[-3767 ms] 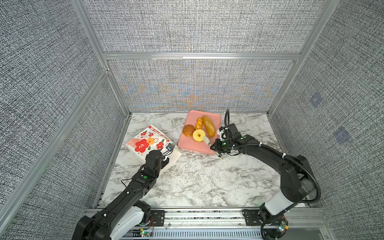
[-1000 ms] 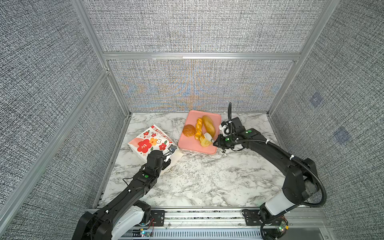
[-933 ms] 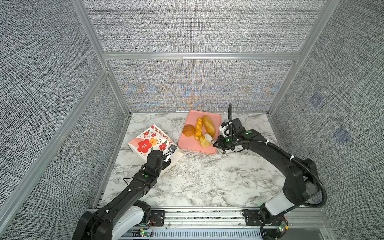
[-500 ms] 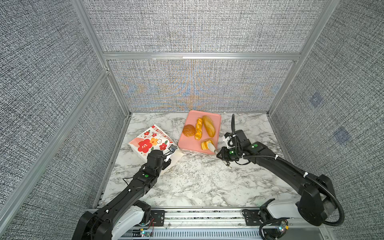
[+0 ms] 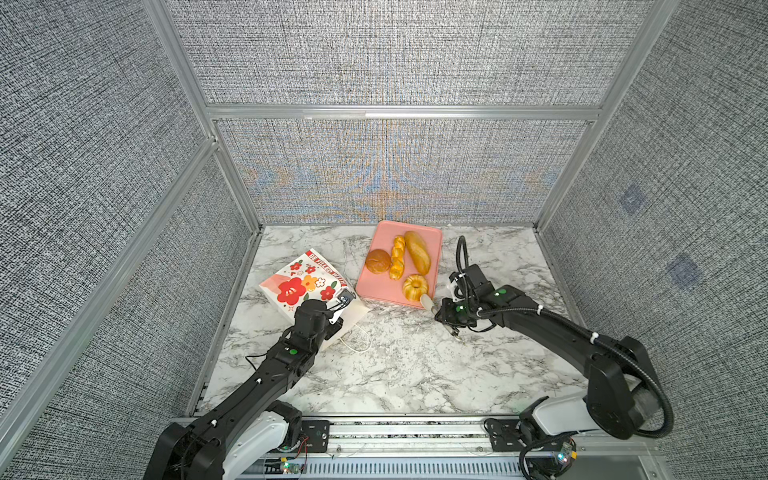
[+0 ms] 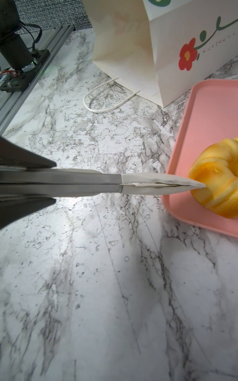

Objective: Take the fake bread out of the paper bag
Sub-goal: 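Swing the right tongs back to the paper bag opening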

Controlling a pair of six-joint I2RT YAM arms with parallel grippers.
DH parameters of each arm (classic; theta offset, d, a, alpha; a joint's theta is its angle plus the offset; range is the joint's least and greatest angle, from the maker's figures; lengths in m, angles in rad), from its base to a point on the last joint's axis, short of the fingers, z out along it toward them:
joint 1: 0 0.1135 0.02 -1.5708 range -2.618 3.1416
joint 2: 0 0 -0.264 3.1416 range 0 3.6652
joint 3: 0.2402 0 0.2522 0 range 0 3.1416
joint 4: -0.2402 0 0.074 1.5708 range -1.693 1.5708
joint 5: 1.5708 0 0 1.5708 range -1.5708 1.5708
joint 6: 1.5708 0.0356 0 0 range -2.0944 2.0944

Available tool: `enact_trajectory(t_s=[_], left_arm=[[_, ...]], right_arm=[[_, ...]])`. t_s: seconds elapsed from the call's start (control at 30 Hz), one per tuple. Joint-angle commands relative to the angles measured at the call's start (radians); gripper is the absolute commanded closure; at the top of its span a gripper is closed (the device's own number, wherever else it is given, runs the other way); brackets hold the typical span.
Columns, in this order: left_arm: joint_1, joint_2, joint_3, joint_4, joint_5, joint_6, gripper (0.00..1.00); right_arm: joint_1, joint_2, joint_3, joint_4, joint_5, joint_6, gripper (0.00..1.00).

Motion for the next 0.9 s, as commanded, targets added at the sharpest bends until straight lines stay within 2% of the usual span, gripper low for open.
enact_trajectory(t_s=[0.0,0.17,0.33,0.47,0.57,0.7,0.87], left_arm=[[-0.003,-0.004,0.004,-0.007,0.014,0.000,1.00],[-0.004,-0.013,0.005,-0.038,0.032,0.044,1.00],[-0.005,-0.016,0.023,-0.085,0.032,0.088,1.00],[-0.004,-0.020,0.034,-0.121,0.027,0.114,1.00],[-0.005,-0.022,0.037,-0.134,0.034,0.103,1.00],[-0.005,-0.019,0.055,-0.150,0.048,0.065,1.00],[-0.004,-0.013,0.060,-0.150,0.034,0.043,1.00]], right_arm=[[-0.008,0.060,0.044,0.045,-0.016,-0.021,1.00],[-0.009,0.078,0.085,0.041,-0.024,-0.029,1.00],[0.031,-0.073,-0.001,0.039,-0.006,-0.012,1.00],[0.128,-0.231,-0.159,0.122,-0.017,0.075,1.00],[0.235,-0.283,-0.230,0.207,-0.042,0.153,1.00],[0.388,-0.289,-0.260,0.329,-0.059,0.216,0.99],[0.471,-0.207,-0.237,0.533,-0.074,0.246,0.98]])
